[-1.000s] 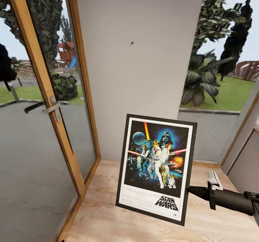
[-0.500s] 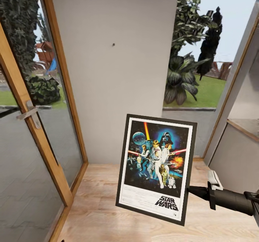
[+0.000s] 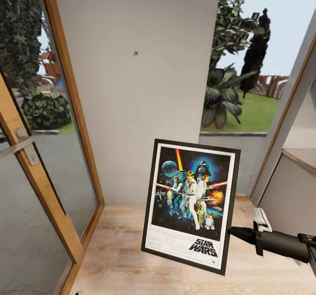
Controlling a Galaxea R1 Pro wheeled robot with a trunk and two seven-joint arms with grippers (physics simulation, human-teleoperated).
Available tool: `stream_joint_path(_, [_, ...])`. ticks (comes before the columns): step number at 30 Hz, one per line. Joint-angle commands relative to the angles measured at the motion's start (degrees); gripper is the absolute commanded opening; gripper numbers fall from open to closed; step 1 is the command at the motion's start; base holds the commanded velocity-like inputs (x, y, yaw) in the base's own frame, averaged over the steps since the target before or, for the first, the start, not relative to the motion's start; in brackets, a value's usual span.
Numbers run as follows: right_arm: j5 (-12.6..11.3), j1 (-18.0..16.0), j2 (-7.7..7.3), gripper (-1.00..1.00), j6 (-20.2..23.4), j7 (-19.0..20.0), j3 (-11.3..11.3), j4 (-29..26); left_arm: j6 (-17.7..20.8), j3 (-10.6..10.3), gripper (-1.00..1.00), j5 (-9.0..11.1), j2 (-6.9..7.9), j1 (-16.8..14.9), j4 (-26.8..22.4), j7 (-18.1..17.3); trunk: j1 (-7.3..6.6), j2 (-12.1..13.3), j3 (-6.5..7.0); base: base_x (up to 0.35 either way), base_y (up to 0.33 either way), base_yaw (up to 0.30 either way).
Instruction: Pick up the poster from the kitchen countertop and hang it on one of the wall nails in the kitchen.
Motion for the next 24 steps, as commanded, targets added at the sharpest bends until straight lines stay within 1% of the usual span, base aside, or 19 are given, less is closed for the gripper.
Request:
stream_joint_path(1, [-0.1,-0.1,-0.01,-1.00,0.7,0.3,0.0,0.0,-0.3,-0.3,1.00,0.3,0.01,-0.1,0.1,-0.1,0.07,-0.1,-0.13,0.335,0.000,0.000])
stream_joint_path(24, [-0.1,-0.1,-0.01,-1.00,0.7,0.3,0.0,0.0,-0.2,-0.3,1.00,0.3,0.01,-0.1,0.1,-0.1,0.07,-0.1,-0.13,0.336,0.000,0.000])
